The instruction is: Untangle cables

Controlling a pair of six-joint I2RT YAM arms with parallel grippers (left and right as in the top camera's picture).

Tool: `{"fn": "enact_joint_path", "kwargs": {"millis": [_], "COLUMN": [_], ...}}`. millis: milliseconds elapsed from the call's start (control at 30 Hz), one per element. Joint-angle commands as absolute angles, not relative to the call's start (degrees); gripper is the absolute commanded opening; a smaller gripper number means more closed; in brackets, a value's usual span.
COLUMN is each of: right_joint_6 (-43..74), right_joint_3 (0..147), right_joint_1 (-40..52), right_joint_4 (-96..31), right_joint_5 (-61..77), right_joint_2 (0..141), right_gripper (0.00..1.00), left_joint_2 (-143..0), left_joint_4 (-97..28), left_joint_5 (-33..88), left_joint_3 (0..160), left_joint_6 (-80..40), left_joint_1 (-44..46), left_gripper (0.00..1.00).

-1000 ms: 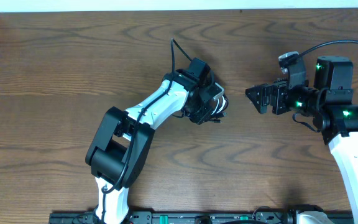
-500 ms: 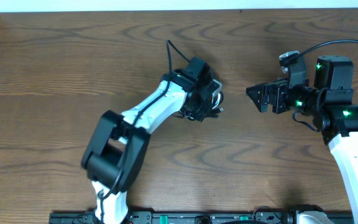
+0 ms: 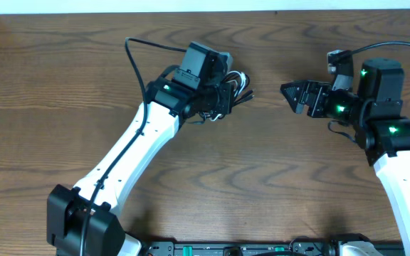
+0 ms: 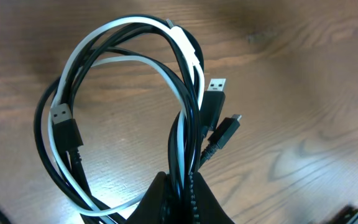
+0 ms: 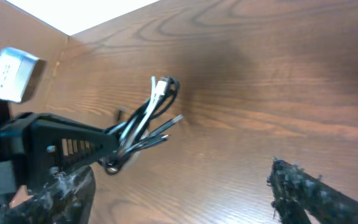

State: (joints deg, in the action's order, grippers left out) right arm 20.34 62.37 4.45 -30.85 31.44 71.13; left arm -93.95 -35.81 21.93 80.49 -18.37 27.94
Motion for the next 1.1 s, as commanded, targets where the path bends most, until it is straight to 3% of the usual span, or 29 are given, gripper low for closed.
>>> {"fn": "enact_joint_path", "kwargs": {"millis": [0, 67, 300, 400, 900, 1067], "right_joint_6": [25.04, 29.47, 32.58, 32.56, 33.12, 36.16], "right_joint_3": [63.55, 63.51, 63.48, 63.48, 63.48, 63.48], "right_joint_1": [5.91, 6.20, 6.57, 7.25, 15.79, 19.99], "right_joint_4": [-30.70, -31.29, -26.37, -23.81, -18.65, -18.59], "right_joint_5": [29.67, 26.26, 25.43, 27.42, 27.97, 27.99], "right_joint_2": [71.55, 72.27, 80.03, 83.48, 88.09, 88.09], "right_gripper": [0.79, 0.72, 0.25, 0.16, 0.10, 0.07], "left_joint_2": [-93.43, -93.43, -93.45, -93.45, -94.19, -94.19], "left_joint_4": [-35.44, -35.24, -34.68, -35.18, -35.20, -31.70], "left_joint_5": [30.65, 34.54, 48.66, 49.98, 45.69, 42.83], "left_joint_3": [81.36, 81.36, 81.34, 81.34, 81.19, 81.19], "left_joint_6": [-25.41, -26.52, -23.86, -22.50, -21.12, -25.96], "left_joint_1": [25.02, 23.73, 21.71, 22.39, 22.92, 22.98], "left_gripper": [0.07, 0.07, 0.08, 0.08, 0.07, 0.08]}}
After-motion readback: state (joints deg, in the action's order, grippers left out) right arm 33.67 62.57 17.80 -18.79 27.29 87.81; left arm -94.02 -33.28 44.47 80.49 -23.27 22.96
